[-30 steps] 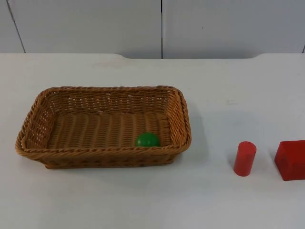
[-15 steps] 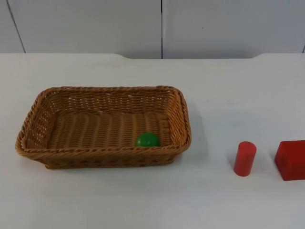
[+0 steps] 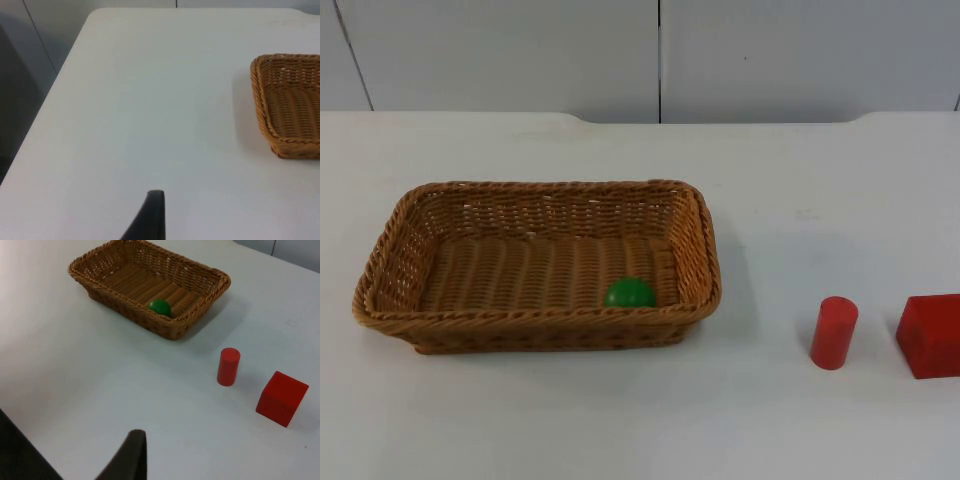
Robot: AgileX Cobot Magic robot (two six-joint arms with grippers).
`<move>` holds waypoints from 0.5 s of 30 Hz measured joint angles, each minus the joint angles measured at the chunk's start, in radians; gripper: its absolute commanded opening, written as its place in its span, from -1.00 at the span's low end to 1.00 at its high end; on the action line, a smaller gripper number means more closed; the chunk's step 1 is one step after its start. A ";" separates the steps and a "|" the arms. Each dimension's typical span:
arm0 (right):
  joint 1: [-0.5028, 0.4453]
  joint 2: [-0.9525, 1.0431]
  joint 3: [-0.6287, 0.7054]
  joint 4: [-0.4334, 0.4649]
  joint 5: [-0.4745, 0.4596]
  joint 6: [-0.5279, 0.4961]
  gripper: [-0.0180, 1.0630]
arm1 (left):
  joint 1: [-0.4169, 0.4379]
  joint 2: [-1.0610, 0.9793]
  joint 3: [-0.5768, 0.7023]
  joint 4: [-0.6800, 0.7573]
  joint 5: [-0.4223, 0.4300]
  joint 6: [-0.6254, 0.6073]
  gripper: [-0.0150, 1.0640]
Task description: Pick up the basket with the left hand and place the object to the left of the red cylinder into the basket with the right hand.
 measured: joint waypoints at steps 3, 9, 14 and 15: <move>0.000 0.000 0.000 0.000 0.000 0.000 0.98 | 0.000 0.000 0.000 0.000 0.000 0.000 0.71; 0.000 0.000 0.000 0.000 0.000 0.000 0.98 | 0.000 0.000 0.000 0.000 0.000 0.002 0.98; 0.000 0.000 0.000 0.000 0.000 0.000 0.98 | 0.000 0.000 0.000 -0.007 0.000 0.002 0.98; 0.000 0.000 0.000 0.000 0.000 0.000 0.98 | 0.000 0.000 0.000 -0.007 0.000 0.002 0.98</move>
